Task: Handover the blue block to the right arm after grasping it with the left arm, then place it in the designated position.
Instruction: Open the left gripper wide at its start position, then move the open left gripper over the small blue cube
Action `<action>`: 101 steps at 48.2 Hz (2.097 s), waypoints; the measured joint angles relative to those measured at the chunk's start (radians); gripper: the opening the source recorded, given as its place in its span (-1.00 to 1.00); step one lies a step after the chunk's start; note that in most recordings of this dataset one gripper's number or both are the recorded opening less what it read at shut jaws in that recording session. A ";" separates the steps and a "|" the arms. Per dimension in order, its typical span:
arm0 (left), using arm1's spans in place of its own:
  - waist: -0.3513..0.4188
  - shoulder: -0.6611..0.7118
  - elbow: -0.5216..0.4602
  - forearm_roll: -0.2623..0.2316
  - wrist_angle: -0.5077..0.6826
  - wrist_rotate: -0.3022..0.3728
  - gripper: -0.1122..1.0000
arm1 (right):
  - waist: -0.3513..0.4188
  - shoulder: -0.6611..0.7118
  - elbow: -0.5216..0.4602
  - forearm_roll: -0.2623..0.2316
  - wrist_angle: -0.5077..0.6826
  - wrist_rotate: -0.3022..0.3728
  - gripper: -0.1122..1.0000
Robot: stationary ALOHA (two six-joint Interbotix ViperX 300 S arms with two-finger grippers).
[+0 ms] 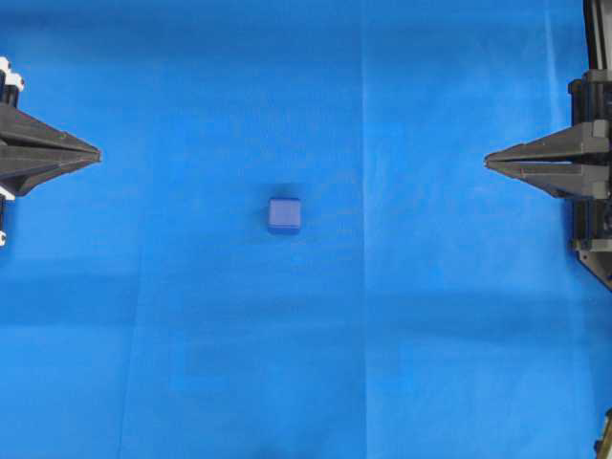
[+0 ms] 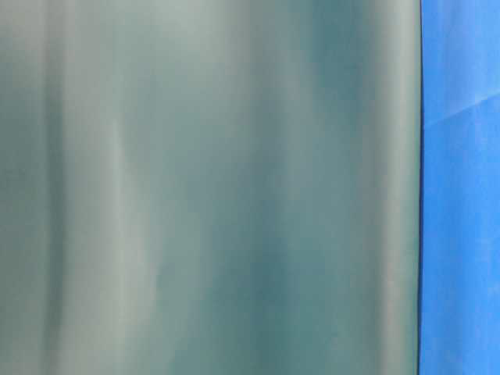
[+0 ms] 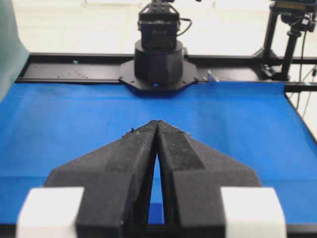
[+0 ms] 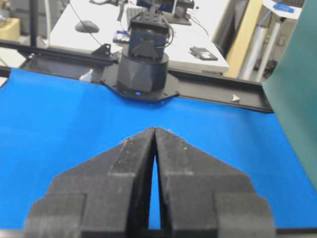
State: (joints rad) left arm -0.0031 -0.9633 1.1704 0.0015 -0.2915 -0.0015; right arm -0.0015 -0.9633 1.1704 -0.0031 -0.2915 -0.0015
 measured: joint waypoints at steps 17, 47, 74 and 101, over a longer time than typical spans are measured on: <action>0.000 0.012 -0.003 0.000 0.000 -0.003 -0.79 | -0.002 0.018 -0.005 0.002 0.025 0.006 -0.89; 0.005 0.020 -0.003 0.000 -0.012 -0.005 0.82 | -0.041 0.021 -0.005 0.054 0.064 0.011 0.78; 0.009 0.031 -0.003 0.000 -0.012 -0.005 0.88 | -0.054 0.023 -0.012 0.064 0.067 0.011 0.96; 0.038 0.422 -0.178 0.000 -0.187 -0.003 0.88 | -0.054 0.026 -0.014 0.064 0.055 0.009 0.96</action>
State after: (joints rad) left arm 0.0353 -0.5415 0.9925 0.0015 -0.4786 -0.0046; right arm -0.0552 -0.9373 1.1566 0.0614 -0.2362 0.0077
